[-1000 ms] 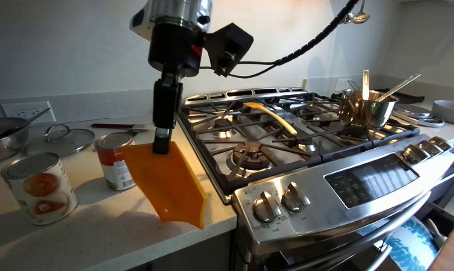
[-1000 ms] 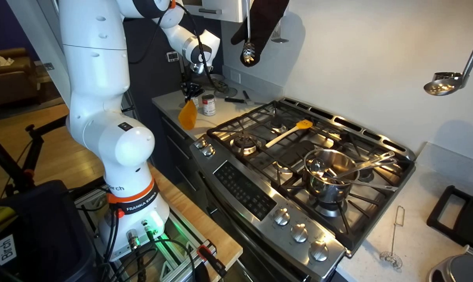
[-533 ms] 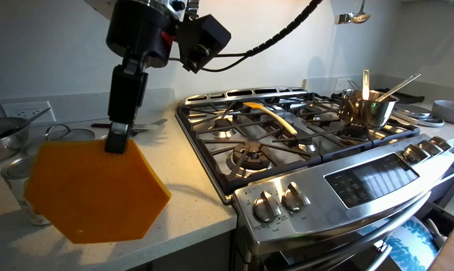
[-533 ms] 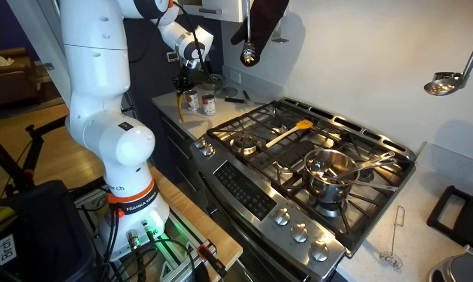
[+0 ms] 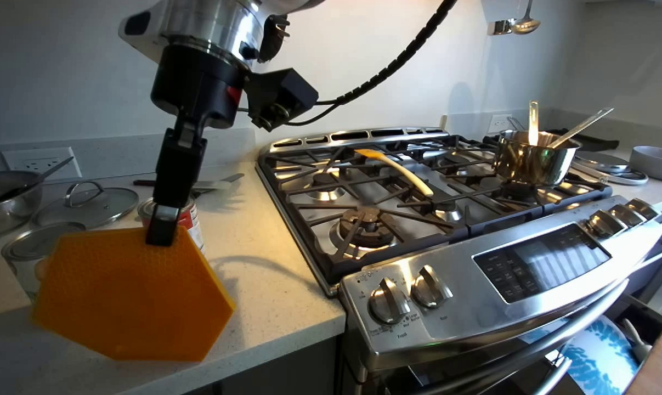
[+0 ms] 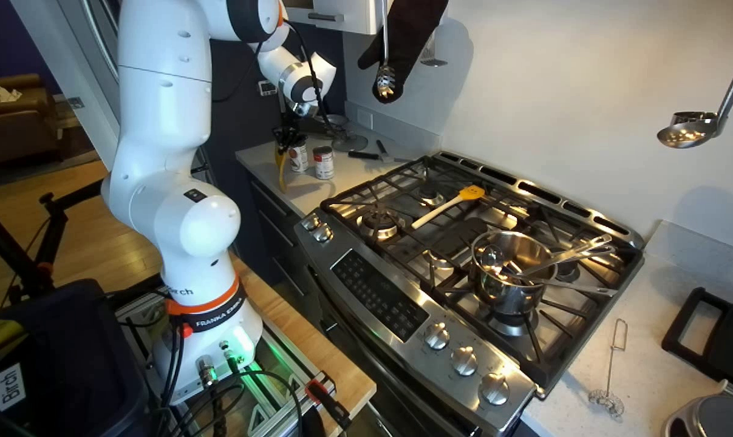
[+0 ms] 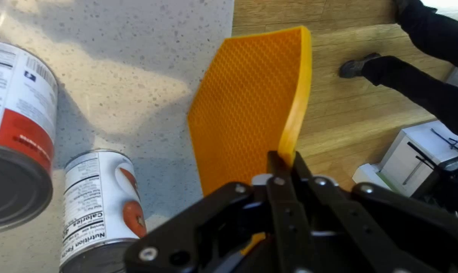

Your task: Put the orange coaster on the left side of the counter

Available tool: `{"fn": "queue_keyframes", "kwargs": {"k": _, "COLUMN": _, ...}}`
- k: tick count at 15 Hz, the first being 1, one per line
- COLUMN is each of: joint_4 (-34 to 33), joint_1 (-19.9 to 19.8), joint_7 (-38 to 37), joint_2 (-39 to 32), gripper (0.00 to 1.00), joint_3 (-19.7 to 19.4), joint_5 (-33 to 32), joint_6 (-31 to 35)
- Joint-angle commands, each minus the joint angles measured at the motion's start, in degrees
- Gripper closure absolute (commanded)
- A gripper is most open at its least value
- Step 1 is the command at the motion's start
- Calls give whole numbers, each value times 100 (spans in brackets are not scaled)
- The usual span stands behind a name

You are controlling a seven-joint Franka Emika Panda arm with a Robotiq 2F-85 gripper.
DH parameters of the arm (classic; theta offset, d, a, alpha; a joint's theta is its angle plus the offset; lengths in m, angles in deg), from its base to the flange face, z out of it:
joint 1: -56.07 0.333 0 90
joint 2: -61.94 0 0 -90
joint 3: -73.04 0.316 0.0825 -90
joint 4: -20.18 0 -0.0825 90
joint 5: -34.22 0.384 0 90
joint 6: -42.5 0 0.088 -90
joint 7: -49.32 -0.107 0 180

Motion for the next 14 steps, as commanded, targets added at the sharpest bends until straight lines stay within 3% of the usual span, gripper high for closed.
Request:
{"fn": "queue_keyframes", "kwargs": {"k": 1, "joint_4": -180, "joint_1": -76, "joint_7": 98, "joint_2": -361, "gripper": 98, "joint_3": -57, "joint_5": -78, "joint_6": 216}}
{"fn": "queue_keyframes", "kwargs": {"k": 9, "joint_4": 50, "joint_1": -176, "joint_7": -595, "joint_2": -476, "gripper": 98, "joint_3": -250, "joint_5": -274, "joint_6": 1607}}
{"fn": "queue_keyframes", "kwargs": {"k": 14, "joint_4": 328, "joint_1": -130, "joint_7": -2018, "joint_2": -361, "gripper": 98, "joint_3": -553, "joint_5": -1170, "joint_6": 1355}}
